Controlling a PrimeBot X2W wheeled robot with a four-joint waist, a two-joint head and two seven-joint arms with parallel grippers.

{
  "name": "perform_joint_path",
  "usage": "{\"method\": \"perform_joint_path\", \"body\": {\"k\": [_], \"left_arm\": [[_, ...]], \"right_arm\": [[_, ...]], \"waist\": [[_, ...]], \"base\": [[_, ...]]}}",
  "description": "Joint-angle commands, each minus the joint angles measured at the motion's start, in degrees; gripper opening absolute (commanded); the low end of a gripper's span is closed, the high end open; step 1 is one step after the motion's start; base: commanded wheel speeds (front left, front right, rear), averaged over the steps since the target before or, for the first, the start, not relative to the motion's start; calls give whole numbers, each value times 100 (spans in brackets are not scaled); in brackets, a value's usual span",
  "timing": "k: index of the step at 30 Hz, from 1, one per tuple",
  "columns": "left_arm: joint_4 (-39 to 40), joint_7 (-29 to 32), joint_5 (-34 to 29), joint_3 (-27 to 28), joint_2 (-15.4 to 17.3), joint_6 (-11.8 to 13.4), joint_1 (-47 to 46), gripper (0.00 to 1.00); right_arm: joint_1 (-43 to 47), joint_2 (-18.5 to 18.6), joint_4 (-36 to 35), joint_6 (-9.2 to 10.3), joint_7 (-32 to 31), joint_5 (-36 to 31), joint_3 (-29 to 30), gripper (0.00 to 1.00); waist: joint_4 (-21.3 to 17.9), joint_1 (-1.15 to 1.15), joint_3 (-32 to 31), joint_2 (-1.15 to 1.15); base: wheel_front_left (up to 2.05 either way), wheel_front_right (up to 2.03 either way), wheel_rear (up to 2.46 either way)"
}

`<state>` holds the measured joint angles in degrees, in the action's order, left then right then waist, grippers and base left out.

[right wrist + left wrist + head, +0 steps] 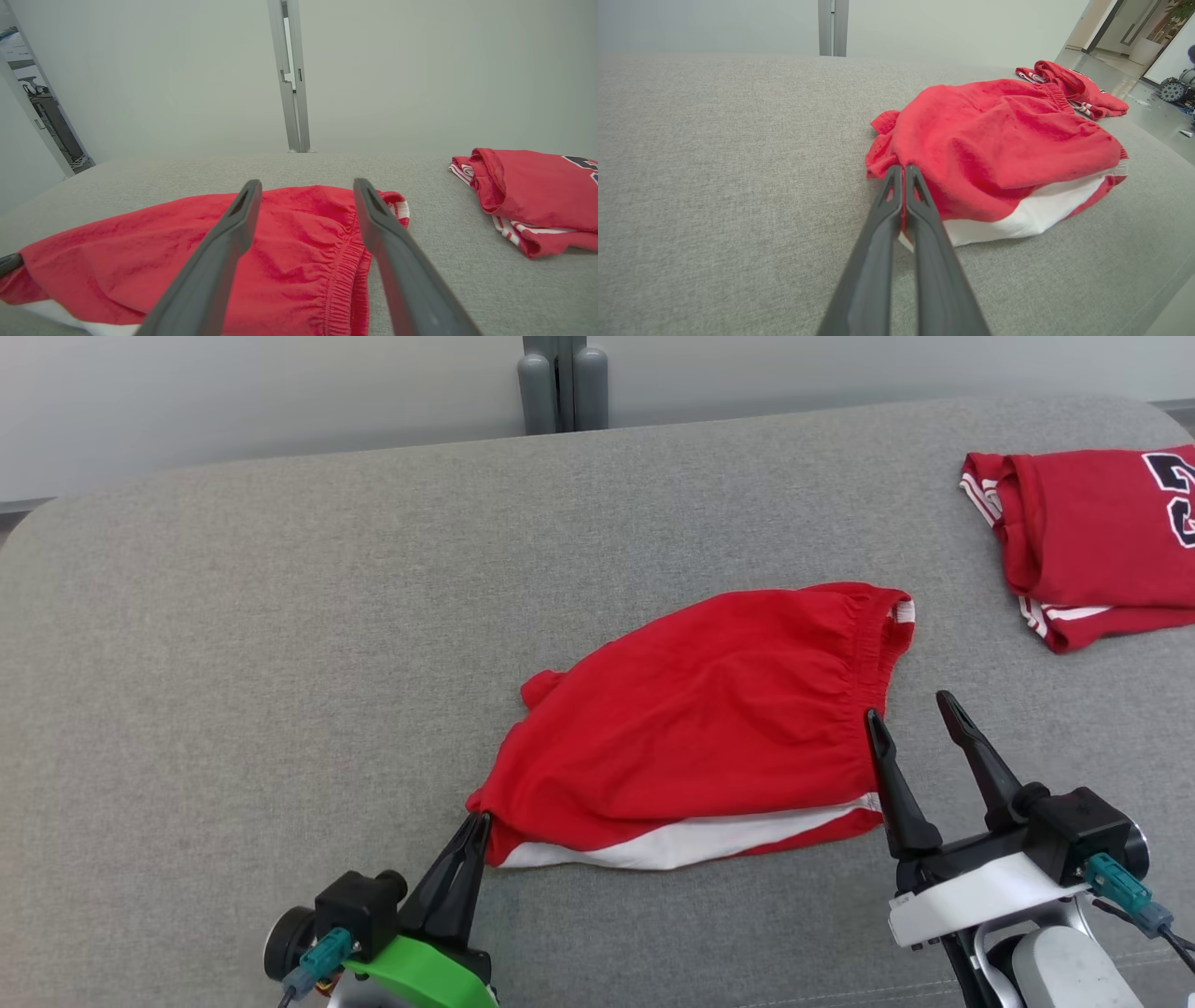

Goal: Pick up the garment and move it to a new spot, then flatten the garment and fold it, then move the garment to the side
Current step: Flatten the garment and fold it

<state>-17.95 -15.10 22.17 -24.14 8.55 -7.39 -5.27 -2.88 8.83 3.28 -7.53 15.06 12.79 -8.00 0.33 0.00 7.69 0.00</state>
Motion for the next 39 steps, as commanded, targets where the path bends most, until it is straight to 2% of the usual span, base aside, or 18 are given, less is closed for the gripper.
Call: {"method": "perform_joint_path", "body": {"k": [1, 10, 19, 20, 21, 22, 29, 39], "left_arm": [[-63, 9, 67, 29, 9, -10, -122, 0], [-732, 1, 21, 241, 4, -15, -1010, 0], [-1695, 0, 58, 408, -65, -17, -1824, 0], [-1752, 0, 65, 411, -87, -17, -1853, 3], [-1787, 0, 62, 413, -98, -17, -1876, 72], [-1813, 0, 69, 419, -119, -17, -1892, 100], [-1621, -1, -19, 596, -168, -18, -1665, 100], [-715, -1, -228, 1242, -172, -18, -917, 100]], "right_arm": [[-56, 19, 27, 10, 14, -39, 12, 100], [-198, 51, 47, 10, 14, -110, 127, 100], [-364, -25, 145, 10, 14, -153, 102, 100], [-363, -42, 164, 10, 14, -149, 98, 100], [-363, -53, 180, 10, 14, -154, 94, 100], [-362, -66, 198, 10, 14, -158, 90, 100], [-262, -106, 249, 10, 14, -132, 114, 100], [-61, -112, 177, 10, 14, -87, 215, 100]], "waist": [[-101, 0, 64, 0], [-502, 0, 406, 0], [-684, 0, 576, 0], [-691, 0, 567, 0], [-693, 0, 555, 0], [-693, 0, 531, 0], [-589, 0, 365, 0], [-346, 0, 67, 0]], "base": [[0, 0, 0], [0, 0, 0], [0, 0, 0], [0, 0, 0], [0, 0, 0], [0, 0, 0], [0, 0, 0], [0, 0, 0]]}}
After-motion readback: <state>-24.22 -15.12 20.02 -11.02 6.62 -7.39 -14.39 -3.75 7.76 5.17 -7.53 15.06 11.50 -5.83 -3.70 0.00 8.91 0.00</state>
